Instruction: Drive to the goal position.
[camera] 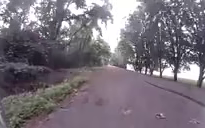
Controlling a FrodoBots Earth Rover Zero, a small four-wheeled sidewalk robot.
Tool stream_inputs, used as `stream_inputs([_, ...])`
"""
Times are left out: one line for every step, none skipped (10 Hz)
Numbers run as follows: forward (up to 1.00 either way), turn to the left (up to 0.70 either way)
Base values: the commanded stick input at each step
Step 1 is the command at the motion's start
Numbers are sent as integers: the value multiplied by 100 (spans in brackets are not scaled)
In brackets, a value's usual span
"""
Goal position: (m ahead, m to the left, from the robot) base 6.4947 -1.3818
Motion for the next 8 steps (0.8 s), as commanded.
stream_inputs([70, 0])
stream_inputs([70, 0])
stream_inputs([70, 0])
stream_inputs([70, 0])
stream_inputs([70, 0])
stream_inputs([70, 0])
stream_inputs([70, 0])
stream_inputs([70, 0])
